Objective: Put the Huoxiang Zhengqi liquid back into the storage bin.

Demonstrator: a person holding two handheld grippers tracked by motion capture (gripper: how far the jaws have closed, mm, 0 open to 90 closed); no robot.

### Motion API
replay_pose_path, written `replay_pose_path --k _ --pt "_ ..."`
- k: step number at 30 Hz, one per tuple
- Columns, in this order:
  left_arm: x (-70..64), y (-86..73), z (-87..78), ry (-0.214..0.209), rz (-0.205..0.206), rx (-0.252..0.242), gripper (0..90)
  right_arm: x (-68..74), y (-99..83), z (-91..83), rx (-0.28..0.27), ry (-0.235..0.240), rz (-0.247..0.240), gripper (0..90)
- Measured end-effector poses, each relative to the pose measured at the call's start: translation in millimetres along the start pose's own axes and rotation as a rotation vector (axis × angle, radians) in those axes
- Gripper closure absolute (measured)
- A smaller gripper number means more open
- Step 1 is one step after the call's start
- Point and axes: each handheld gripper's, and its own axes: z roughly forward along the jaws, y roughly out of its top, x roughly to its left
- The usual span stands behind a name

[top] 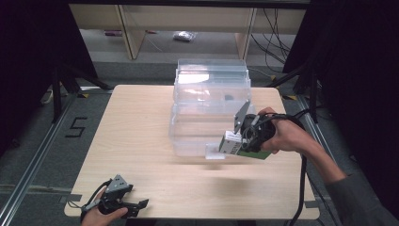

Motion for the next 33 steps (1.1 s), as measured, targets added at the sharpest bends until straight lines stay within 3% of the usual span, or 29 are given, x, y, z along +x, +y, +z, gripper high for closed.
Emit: replay_pose_path --k 8,14,15,16,17,21,23,24,30,32,33 --pt "0.0 0.2 0.0 -0.002 0.004 0.0 14.8 -14.7 18.1 -8.5 -0.006 0.023 -0.028 65.0" --pt "-0.3 0.0 -0.1 -0.003 0.002 0.0 14.8 -29.6 27.9 -6.4 -0.002 0.0 -0.024 64.9" --pt "-0.2 0.1 -0.4 -0.002 0.004 0.003 14.8 -33.9 29.4 -5.1 0.003 0.003 -0.043 64.9" --pt "-0.6 0.1 -0.6 0.002 0.003 0.002 14.8 -34.7 30.5 -4.4 0.013 0.001 -0.003 64.9" --pt "-0.7 0.2 -0.6 0.001 0.002 0.001 14.8 -39.2 31.7 -2.7 0.002 -0.003 -0.031 64.9" --pt "-0.7 -0.2 -0.2 -0.002 -0.002 -0.006 14.8 -54.9 37.4 7.2 0.005 0.0 -0.044 64.9" --pt "-0.6 -0.2 -0.3 -0.004 0.0 -0.006 14.8 -58.7 38.2 11.4 0.015 -0.002 -0.012 64.9" --pt "-0.4 -0.1 -0.5 -0.004 0.005 -0.002 14.8 -63.8 38.7 14.8 0.011 0.002 -0.036 64.9" --pt "-1.4 -0.3 -0.1 -0.006 -0.006 -0.01 14.8 -82.2 36.7 26.6 0.007 0.0 -0.039 64.9" --pt "-1.1 -0.1 -0.5 -0.003 -0.004 -0.008 14.8 -86.1 34.7 31.9 0.024 0.003 -0.002 64.9" --pt "-0.9 -0.1 -0.5 -0.004 -0.004 -0.008 14.8 -88.7 34.4 34.3 0.022 0.006 -0.02 65.0"
